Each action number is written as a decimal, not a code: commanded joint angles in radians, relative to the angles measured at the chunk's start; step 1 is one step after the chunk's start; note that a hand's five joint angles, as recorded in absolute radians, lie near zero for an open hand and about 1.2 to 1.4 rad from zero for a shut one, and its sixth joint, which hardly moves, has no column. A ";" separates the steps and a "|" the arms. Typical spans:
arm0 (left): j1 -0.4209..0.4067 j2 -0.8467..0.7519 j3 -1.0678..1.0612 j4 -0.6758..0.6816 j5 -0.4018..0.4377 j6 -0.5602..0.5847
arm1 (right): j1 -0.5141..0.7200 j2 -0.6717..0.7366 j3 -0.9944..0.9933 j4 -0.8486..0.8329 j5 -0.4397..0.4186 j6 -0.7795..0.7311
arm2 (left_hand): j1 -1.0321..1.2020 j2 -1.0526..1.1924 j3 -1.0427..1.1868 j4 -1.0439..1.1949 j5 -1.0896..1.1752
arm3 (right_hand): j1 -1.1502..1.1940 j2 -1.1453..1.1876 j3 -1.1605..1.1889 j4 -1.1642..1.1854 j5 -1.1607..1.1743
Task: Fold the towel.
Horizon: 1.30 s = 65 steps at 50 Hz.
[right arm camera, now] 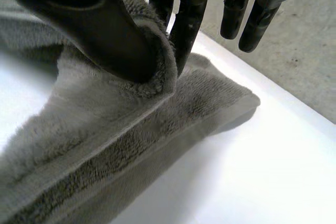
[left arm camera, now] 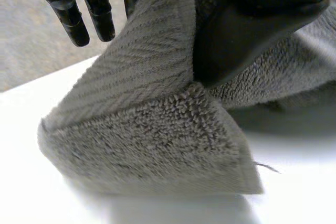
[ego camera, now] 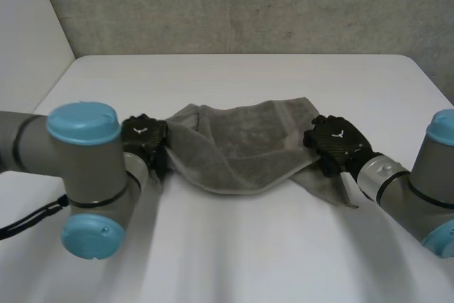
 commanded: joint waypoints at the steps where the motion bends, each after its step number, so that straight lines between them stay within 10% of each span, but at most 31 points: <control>1: 0.065 0.090 -0.044 -0.004 0.067 0.035 | -0.008 -0.099 0.012 0.077 -0.031 0.050 | 0.076 0.096 -0.043 -0.050 0.066 | 0.090 0.083 -0.007 -0.060 0.068; 22: 0.227 0.166 -0.094 -0.208 0.423 0.311 | -0.123 -0.078 -0.124 0.556 -0.201 -0.322 | 0.076 0.096 -0.043 -0.050 0.066 | 0.090 0.083 -0.007 -0.060 0.068; 37: 0.228 0.020 0.400 0.099 0.417 0.330 | 0.015 0.009 -0.818 0.215 -0.011 -0.137 | 0.076 0.096 -0.043 -0.050 0.066 | 0.090 0.083 -0.007 -0.060 0.068; 48: 0.244 0.270 0.295 0.309 0.428 0.169 | -0.034 -0.179 -0.700 0.069 -0.064 0.138 | 0.076 0.096 -0.043 -0.050 0.066 | 0.090 0.083 -0.007 -0.060 0.068; 65: 0.307 0.201 -0.197 0.237 0.619 0.365 | -0.113 -0.214 -0.127 0.138 -0.150 -0.180 | 0.076 0.096 -0.043 -0.050 0.066 | 0.090 0.083 -0.007 -0.060 0.068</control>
